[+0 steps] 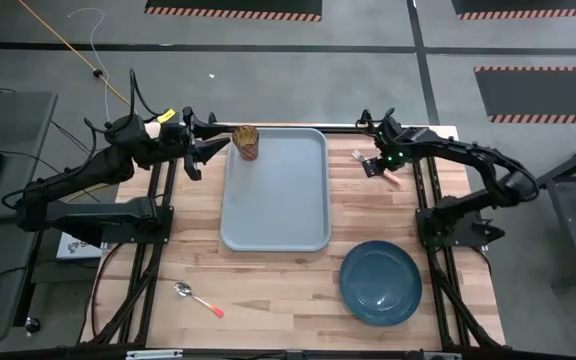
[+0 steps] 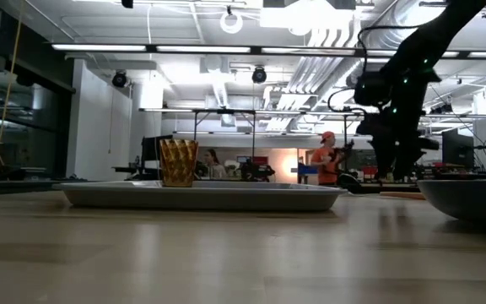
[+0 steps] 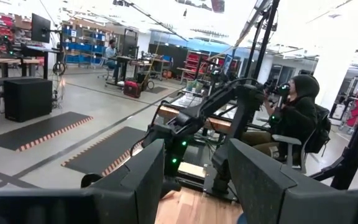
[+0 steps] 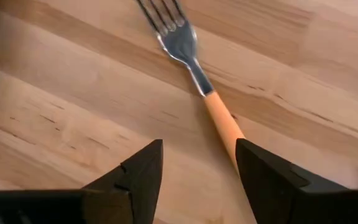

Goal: Pick and place plate/cup/fork/spoon on tray
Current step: Put the yellow fork beside the brown glass on the gray tray

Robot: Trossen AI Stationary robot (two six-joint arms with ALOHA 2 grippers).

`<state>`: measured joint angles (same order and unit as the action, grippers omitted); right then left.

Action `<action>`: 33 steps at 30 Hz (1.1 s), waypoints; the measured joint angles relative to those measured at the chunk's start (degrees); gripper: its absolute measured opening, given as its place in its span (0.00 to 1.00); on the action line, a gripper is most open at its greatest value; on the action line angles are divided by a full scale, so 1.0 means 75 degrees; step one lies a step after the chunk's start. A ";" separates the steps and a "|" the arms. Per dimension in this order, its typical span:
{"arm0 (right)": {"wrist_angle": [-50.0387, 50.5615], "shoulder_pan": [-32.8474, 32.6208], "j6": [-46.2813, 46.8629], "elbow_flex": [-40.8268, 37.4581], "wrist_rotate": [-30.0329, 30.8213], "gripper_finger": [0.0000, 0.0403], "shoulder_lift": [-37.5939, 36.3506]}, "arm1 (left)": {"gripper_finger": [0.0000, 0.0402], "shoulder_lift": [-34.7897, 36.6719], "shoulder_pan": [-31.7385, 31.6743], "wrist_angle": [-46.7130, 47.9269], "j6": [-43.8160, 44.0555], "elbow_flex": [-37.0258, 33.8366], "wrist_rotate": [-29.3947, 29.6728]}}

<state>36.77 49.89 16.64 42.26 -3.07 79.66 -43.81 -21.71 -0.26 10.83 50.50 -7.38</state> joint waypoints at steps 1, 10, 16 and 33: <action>-0.0082 0.0000 -0.0019 0.0000 0.0036 0.48 0.0142 | 0.42 0.0000 0.0000 -0.0002 0.0000 0.0000 0.0002; -0.0344 0.0000 -0.0281 0.0006 0.0821 0.48 0.0963 | 0.42 0.0000 0.0000 -0.0002 0.0003 0.0000 0.0003; -0.0334 -0.0019 -0.0512 0.0019 0.0862 0.48 0.1159 | 0.42 0.0000 0.0000 -0.0002 0.0003 0.0000 0.0006; 0.0006 -0.0022 -0.0467 0.0000 0.0540 0.09 0.0153 | 0.42 0.0003 0.0000 0.0004 0.0003 0.0000 0.0006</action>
<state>36.82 49.72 13.13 42.26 0.98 80.81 -43.79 -21.71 -0.23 10.85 50.50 -7.33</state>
